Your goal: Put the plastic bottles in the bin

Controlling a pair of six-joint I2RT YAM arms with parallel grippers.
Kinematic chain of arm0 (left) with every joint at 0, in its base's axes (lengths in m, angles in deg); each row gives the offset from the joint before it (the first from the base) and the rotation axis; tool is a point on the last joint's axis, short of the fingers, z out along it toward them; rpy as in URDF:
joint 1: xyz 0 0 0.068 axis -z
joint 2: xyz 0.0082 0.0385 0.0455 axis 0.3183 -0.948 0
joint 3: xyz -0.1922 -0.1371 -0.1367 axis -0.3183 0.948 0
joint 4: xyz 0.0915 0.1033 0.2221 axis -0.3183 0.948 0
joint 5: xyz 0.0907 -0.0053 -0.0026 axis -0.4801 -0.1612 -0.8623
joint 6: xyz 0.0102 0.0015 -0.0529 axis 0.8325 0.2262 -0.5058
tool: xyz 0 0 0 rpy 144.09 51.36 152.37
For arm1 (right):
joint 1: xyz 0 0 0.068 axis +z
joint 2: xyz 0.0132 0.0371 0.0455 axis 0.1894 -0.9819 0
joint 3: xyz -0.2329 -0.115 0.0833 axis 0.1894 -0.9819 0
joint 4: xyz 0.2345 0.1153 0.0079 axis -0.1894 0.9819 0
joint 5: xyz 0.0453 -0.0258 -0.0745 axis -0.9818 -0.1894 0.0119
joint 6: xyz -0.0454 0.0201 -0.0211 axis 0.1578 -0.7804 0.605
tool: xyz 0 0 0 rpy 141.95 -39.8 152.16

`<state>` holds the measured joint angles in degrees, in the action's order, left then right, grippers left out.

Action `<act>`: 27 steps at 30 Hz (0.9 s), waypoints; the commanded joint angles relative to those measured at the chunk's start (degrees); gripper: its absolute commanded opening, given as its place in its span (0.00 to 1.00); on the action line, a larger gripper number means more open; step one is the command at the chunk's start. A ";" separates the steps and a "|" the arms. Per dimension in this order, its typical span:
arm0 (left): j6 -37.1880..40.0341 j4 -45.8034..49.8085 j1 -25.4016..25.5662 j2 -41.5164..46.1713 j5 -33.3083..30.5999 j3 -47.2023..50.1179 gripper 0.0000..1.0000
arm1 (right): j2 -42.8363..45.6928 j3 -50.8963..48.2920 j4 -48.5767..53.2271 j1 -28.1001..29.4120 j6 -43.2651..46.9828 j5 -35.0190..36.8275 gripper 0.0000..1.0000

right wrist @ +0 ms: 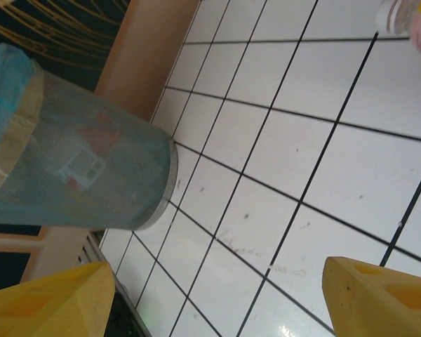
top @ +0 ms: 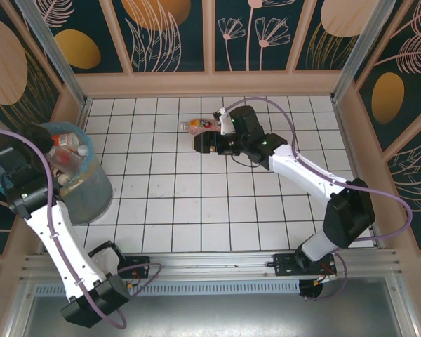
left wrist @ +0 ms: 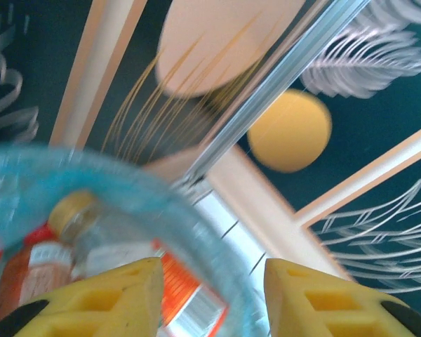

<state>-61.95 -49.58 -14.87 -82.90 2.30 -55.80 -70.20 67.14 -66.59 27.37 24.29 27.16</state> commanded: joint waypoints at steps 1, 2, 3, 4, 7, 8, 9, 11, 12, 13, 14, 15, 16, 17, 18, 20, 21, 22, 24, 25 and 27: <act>2.93 1.55 1.35 -0.79 -1.25 -8.28 0.45 | 1.33 3.87 3.91 -1.12 4.91 5.33 0.79; 2.98 1.83 2.07 -1.34 -0.98 -9.91 0.46 | 1.26 4.54 4.92 -1.95 6.03 5.89 0.79; 3.14 2.03 3.08 -2.10 -0.13 -11.48 0.46 | 1.07 5.25 5.87 -3.09 6.97 6.02 0.79; 2.93 2.34 4.42 -2.85 0.53 -12.97 0.46 | 0.80 5.95 6.68 -4.43 7.47 5.64 0.79; 1.44 1.39 9.23 -4.36 1.83 -14.55 0.46 | -0.09 6.36 6.93 -8.14 9.00 5.08 0.79; 1.20 1.14 10.71 -4.88 1.76 -14.78 0.46 | -0.41 6.25 6.62 -9.20 9.78 5.36 0.79; 1.19 1.11 12.60 -5.71 1.46 -15.12 0.45 | -1.05 6.38 6.39 -9.96 11.00 5.84 0.79; 2.15 1.77 18.37 -8.06 -1.32 -16.29 0.45 | -2.67 7.45 6.39 -11.14 14.43 6.94 0.81; 3.14 2.34 22.64 -9.65 -4.15 -17.10 0.46 | -3.76 8.42 6.68 -11.53 16.55 7.97 0.82; 3.95 2.66 27.11 -11.48 -7.06 -17.72 0.46 | -4.99 9.79 7.04 -11.79 18.95 8.94 0.84; 4.47 2.50 30.90 -12.97 -9.36 -18.04 0.47 | -6.13 10.96 7.42 -11.96 20.98 9.81 0.85; 4.87 2.07 34.87 -14.87 -11.74 -18.14 0.48 | -7.57 12.36 7.75 -12.08 23.43 10.74 0.87; 5.27 1.38 38.86 -16.96 -13.49 -18.09 0.49 | -9.12 13.67 7.82 -12.09 25.81 11.78 0.89; 5.56 0.57 41.75 -18.83 -14.26 -18.17 0.50 | -10.43 14.78 7.84 -12.08 27.79 12.43 0.90; 5.82 -0.33 44.96 -21.34 -14.70 -18.26 0.51 | -12.25 16.23 7.88 -12.13 29.88 12.98 0.92; 6.30 -2.13 49.63 -25.94 -15.21 -18.48 0.53 | -15.70 18.71 7.72 -12.15 34.00 13.97 0.93; 6.20 -3.13 51.48 -28.32 -15.00 -18.59 0.53 | -17.58 19.98 7.72 -12.17 36.23 14.35 0.94; 6.19 -4.50 52.73 -30.42 -14.29 -18.52 0.54 | -19.31 21.12 7.49 -12.18 38.22 14.81 0.95; 5.09 -7.95 53.80 -33.47 -12.05 -17.46 0.55 | -22.89 23.51 7.57 -12.18 41.89 15.19 0.96; 4.30 -9.86 54.01 -34.89 -10.79 -16.68 0.55 | -24.84 25.18 7.64 -12.18 43.73 15.17 0.96; 3.13 -13.29 54.00 -37.00 -9.41 -15.17 0.56 | -29.14 28.35 8.36 -12.30 46.93 14.51 0.97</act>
<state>-57.54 -55.44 39.35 -119.03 -8.46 -71.84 -95.09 91.22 -59.11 15.30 62.64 40.82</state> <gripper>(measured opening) 0.559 0.964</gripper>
